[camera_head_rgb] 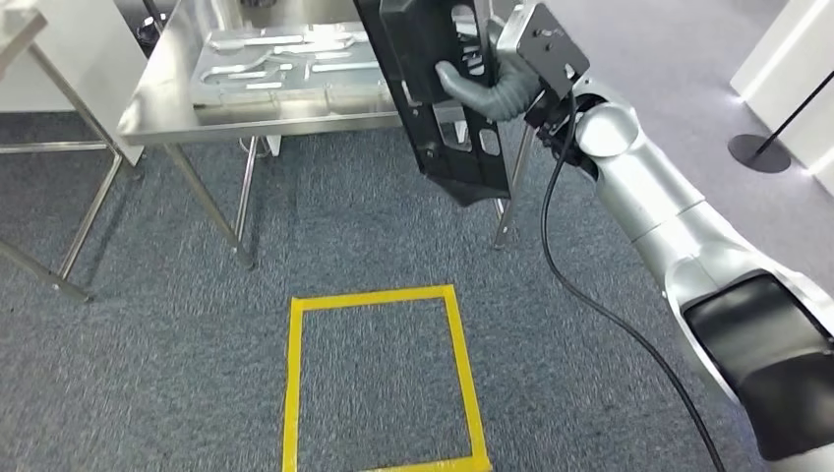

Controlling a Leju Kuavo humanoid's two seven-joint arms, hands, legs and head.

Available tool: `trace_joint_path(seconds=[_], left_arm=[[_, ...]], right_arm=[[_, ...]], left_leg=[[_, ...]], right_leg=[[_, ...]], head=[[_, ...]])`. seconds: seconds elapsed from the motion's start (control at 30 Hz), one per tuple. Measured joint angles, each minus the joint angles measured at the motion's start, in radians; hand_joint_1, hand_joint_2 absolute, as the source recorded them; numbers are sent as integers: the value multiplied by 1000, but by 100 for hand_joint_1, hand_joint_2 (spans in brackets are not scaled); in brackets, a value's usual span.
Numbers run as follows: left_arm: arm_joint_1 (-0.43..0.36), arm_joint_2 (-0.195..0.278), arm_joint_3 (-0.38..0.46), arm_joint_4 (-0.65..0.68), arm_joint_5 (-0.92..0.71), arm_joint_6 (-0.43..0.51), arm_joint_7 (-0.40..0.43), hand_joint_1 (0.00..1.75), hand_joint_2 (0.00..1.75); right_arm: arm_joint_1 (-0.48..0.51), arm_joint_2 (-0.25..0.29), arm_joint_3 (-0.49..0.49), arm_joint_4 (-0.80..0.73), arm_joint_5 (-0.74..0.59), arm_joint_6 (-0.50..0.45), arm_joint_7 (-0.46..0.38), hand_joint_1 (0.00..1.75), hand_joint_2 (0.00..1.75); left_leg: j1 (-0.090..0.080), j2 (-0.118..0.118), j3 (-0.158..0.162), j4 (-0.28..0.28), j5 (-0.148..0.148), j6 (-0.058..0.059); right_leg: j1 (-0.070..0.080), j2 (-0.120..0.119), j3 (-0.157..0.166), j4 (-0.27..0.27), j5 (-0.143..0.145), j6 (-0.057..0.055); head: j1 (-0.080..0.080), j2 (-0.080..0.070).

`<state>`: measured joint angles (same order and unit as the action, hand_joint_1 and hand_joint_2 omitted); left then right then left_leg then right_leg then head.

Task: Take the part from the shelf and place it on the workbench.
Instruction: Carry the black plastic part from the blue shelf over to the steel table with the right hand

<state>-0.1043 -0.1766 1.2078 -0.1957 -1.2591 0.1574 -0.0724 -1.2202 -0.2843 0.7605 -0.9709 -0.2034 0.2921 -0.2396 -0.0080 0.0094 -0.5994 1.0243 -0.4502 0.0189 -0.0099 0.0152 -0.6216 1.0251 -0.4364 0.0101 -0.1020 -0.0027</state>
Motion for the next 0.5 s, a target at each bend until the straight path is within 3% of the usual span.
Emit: trace_joint_path(seconds=[0.07,0.13,0.23,0.27,0.3,0.33,0.4,0.43,0.5], left_arm=[[2,0,0,0,-1,1,0,0,175],[2,-1,0,0,-1,1,0,0,175],[1,-2,0,0,-1,-1,0,0,175],[2,-2,0,0,-3,-2,0,0,175],[3,-2,-1,0,-4,-2,0,0,175],[4,-2,-1,0,-7,-2,0,0,175],[5,-2,-2,0,-10,-4,0,0,175],[5,-2,-3,0,-11,-4,-1,0,175],[4,-2,-4,0,-12,-5,-4,0,175]], right_arm=[[1,-1,4,4,-1,-1,-2,175,175],[-1,2,5,7,-4,-1,-3,175,175],[1,12,5,12,-9,-3,-5,175,175],[6,15,5,14,-9,-4,-6,175,175],[11,15,5,17,-10,-5,-6,175,175],[15,16,5,19,-10,-6,-6,175,175],[19,17,6,22,-10,-11,-11,175,175],[20,18,5,23,-10,-14,-14,175,175],[26,20,5,23,-11,-21,-20,175,175]], left_leg=[[2,-2,7,-13,4,8],[5,0,20,-32,10,15],[2,3,31,-38,6,22],[2,3,35,-37,2,22],[2,3,39,-36,-3,22],[2,2,44,-33,-9,21],[1,1,52,-24,-26,13],[0,0,54,-19,-33,7],[-2,0,57,-15,-45,-4]], right_leg=[[-2,-1,4,-4,-1,11],[-1,-3,-13,35,-24,19],[2,-3,-114,214,-90,24],[1,-4,-139,249,-90,26],[-2,-4,-147,247,-72,28],[-5,-5,-134,207,-38,30],[-10,-6,-81,77,29,32],[-10,-5,-60,31,45,28],[-5,0,-48,4,41,13]], head=[[0,0],[0,0],[0,0],[0,0],[0,0],[0,0],[0,0],[0,0],[0,0]])
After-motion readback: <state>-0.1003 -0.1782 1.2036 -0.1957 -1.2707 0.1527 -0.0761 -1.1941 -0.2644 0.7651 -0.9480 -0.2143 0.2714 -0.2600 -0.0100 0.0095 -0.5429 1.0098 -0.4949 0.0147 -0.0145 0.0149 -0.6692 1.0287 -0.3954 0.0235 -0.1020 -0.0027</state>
